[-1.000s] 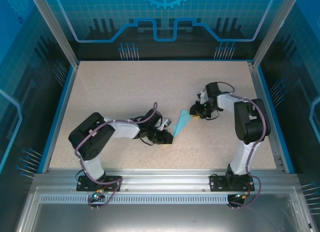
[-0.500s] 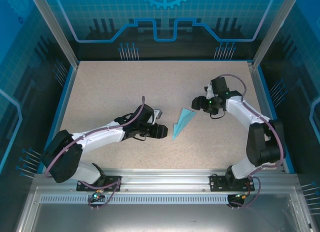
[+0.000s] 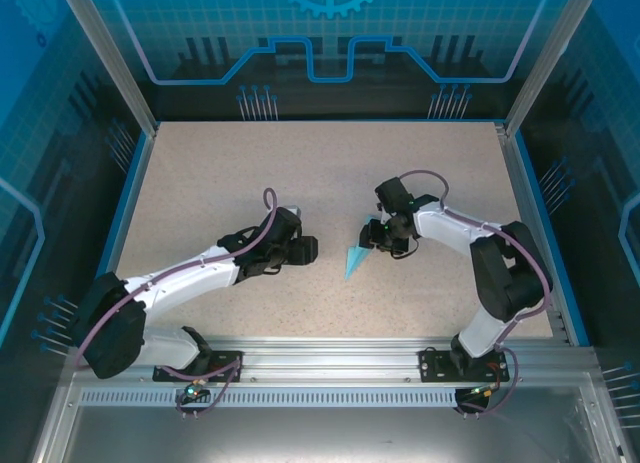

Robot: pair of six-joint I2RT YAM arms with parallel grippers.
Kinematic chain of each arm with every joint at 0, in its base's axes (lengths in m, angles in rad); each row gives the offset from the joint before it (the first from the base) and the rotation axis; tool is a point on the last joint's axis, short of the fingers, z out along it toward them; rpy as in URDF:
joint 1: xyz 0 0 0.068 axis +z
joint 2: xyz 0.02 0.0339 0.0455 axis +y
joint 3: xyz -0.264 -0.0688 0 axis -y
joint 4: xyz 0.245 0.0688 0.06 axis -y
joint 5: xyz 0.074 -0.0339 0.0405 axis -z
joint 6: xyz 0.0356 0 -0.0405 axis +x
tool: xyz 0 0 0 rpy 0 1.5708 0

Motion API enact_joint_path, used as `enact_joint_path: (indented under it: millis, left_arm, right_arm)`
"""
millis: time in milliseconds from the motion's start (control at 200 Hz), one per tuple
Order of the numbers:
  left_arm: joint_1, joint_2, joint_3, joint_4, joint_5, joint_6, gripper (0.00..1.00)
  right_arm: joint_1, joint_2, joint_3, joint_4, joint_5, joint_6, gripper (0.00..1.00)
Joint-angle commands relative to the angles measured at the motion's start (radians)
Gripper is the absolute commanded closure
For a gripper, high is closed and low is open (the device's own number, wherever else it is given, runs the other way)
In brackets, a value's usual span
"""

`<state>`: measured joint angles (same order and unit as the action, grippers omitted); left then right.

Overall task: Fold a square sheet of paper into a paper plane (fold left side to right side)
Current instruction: Turn over the paper plane at the center of the table.

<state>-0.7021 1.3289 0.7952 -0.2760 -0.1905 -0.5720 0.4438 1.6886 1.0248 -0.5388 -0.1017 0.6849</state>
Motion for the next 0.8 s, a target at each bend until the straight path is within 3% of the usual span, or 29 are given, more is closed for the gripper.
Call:
enact_joint_path:
  millis: [0, 65, 185, 540, 795]
  left_arm:
    - [0.007, -0.035, -0.006, -0.029, -0.036, -0.013, 0.34]
    - [0.007, -0.044, -0.006, -0.035, -0.042, -0.012, 0.34]
    - [0.007, -0.059, -0.008, -0.046, -0.055, -0.011, 0.33]
    - [0.006, -0.145, -0.025, -0.092, -0.162, -0.038, 0.32]
    - [0.008, -0.180, -0.039, -0.117, -0.178, -0.048, 0.30]
  right_arm:
    - [0.010, 0.007, 0.001, -0.012, 0.025, 0.015, 0.60]
    - [0.010, -0.014, 0.003, -0.024, 0.026, 0.006, 0.70]
    - [0.010, -0.075, -0.005, -0.011, -0.007, -0.018, 1.00]
    - [0.027, -0.198, 0.036, 0.035, -0.296, -0.152, 1.00]
    - [-0.029, -0.020, -0.011, 0.094, -0.325, -0.199, 0.96]
